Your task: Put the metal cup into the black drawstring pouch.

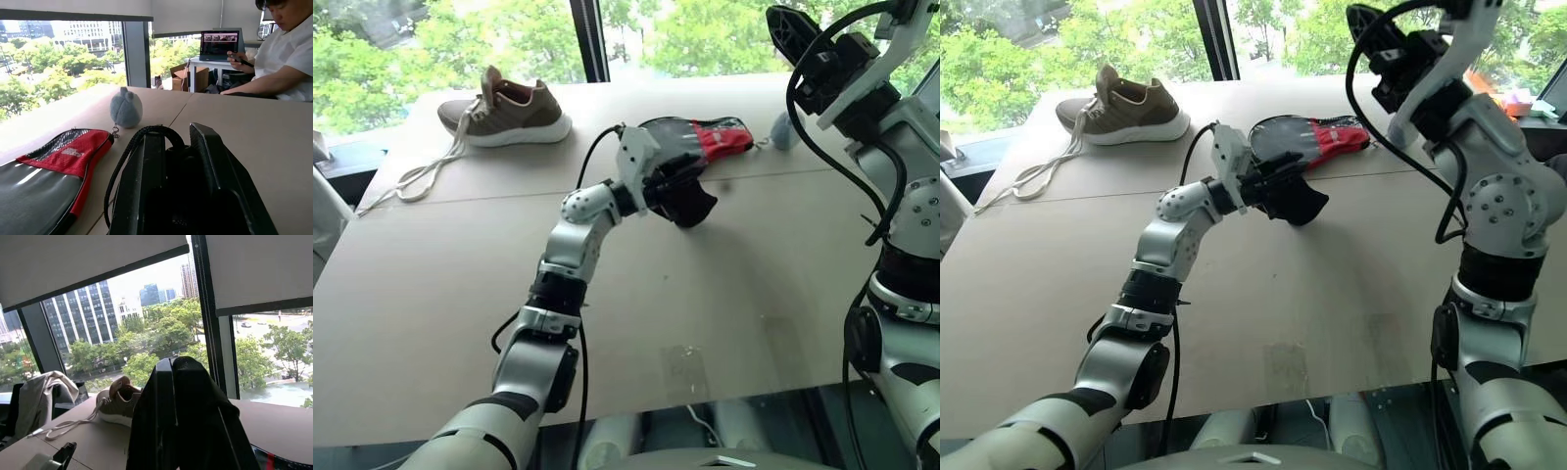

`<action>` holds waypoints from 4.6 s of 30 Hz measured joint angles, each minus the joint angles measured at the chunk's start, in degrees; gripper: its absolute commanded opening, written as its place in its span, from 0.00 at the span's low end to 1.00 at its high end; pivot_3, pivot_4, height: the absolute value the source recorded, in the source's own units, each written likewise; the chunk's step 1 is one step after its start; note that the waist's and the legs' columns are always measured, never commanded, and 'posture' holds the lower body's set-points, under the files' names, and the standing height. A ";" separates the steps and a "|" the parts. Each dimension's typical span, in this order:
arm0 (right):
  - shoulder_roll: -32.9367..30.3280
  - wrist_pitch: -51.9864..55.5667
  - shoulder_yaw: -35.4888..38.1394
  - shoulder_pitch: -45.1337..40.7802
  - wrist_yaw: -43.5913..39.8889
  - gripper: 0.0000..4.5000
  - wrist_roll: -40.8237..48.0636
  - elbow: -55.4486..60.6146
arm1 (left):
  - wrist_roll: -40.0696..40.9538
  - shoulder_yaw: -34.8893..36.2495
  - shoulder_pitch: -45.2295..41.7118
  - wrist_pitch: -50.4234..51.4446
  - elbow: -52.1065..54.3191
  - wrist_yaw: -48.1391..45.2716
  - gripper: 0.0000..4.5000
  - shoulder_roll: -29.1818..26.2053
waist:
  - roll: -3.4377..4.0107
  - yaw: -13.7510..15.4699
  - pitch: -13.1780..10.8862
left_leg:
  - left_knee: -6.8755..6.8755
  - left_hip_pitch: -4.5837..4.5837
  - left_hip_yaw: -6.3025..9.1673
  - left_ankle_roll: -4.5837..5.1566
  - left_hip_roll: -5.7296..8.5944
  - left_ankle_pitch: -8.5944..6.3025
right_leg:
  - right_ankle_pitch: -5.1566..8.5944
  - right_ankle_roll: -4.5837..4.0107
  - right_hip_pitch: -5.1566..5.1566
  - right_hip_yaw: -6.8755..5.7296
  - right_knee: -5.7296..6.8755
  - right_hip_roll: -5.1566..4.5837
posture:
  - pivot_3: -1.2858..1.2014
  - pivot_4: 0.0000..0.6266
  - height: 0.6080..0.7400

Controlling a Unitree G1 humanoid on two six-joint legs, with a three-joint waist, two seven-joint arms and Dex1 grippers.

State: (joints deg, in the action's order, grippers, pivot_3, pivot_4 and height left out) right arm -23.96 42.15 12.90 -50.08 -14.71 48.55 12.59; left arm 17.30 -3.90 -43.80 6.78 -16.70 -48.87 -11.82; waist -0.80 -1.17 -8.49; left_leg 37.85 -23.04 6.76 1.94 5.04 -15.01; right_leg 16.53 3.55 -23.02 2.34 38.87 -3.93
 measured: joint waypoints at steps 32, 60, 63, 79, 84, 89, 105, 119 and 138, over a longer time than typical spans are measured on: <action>-8.51 -1.41 -5.50 24.57 -10.91 0.00 -9.61 1.88 | 20.02 13.59 40.54 28.92 31.73 3.50 0.99 -18.78 | 0.00 0.71 0.00 | -0.18 0.18 0.01 0.01 -0.03 -0.01 | 0.01 -0.01 0.09 -0.01 -0.09 -0.10 | 0.52 0.24 1.00; 6.25 -15.87 -24.57 11.79 -10.97 0.10 -41.59 -20.78 | 11.27 12.94 34.97 15.76 24.64 8.93 1.00 -13.21 | -0.03 0.24 0.02 | -0.40 0.31 -0.03 -0.03 -0.08 0.00 | -0.07 -0.12 0.11 -0.05 -0.31 -0.04 | 0.52 0.24 1.00; 8.51 -16.82 -27.44 10.92 -10.86 0.10 -44.06 -23.35 | 11.43 12.92 35.06 15.81 24.64 9.15 1.00 -13.05 | -0.02 0.26 0.01 | -0.38 0.26 -0.07 -0.03 -0.06 0.00 | -0.07 -0.12 0.05 -0.09 -0.30 -0.05 | 0.52 0.24 1.00; 1.55 -39.50 -43.44 6.89 -13.70 0.53 -69.42 -30.73 | 11.48 12.88 35.75 15.80 24.64 9.18 1.00 -12.81 | -0.03 -1.01 0.02 | -0.34 0.28 -0.09 -0.13 -0.07 0.06 | -0.07 -0.12 -0.02 -0.17 -0.05 -0.01 | 0.52 0.24 1.00; 1.46 -46.50 -46.71 3.02 -12.20 0.53 -77.08 -33.55 | 11.48 12.81 35.57 15.77 24.56 9.05 1.00 -12.78 | -0.05 -1.22 0.03 | -0.34 0.31 -0.09 -0.15 -0.08 0.07 | -0.07 -0.12 -0.02 -0.16 -0.04 0.02 | 0.52 0.24 1.00; 1.96 -51.00 -47.89 0.56 -7.64 0.53 -82.70 -40.39 | 11.48 12.85 35.52 15.63 24.34 8.97 1.00 -12.86 | -0.08 -1.07 0.05 | -0.34 0.31 -0.10 -0.15 -0.06 0.08 | -0.07 -0.13 -0.01 -0.16 -0.05 0.00 | 0.52 0.24 1.00; 2.91 -54.47 -49.53 -2.91 -4.70 0.01 -88.86 -52.33 | 11.46 12.86 35.54 14.79 24.30 8.99 1.00 -12.91 | -0.13 -1.13 0.09 | -0.32 0.46 -0.09 -0.17 -0.07 0.09 | -0.07 -0.13 0.11 -0.15 -0.03 0.02 | 0.52 0.24 1.00; 7.74 -39.44 -34.77 8.74 -18.72 0.20 -67.91 -32.12 | 10.95 12.16 34.92 13.84 22.71 8.52 1.00 -12.51 | -0.11 -1.26 0.08 | -0.40 0.39 -0.07 -0.17 -0.13 0.09 | -0.07 -0.13 0.06 -0.05 -0.03 0.05 | 0.52 0.24 1.00; 26.81 -5.00 -13.26 9.34 0.64 0.64 -53.73 -31.47 | 10.91 11.86 34.83 13.66 22.24 7.81 1.00 -12.57 | -0.11 -1.26 0.08 | -0.40 0.39 -0.08 -0.18 -0.10 0.09 | -0.07 -0.14 0.00 -0.07 0.00 0.04 | 0.52 0.24 1.00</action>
State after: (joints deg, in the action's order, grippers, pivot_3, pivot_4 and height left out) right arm 2.85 37.15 -0.35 -40.75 -14.07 -5.18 -18.88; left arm 28.21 7.96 -8.97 20.45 5.54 -41.06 -24.40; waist -0.90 -2.43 -8.41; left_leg 37.45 -22.66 6.68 1.76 4.95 -14.92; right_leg 16.46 3.41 -23.03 2.27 38.87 -3.89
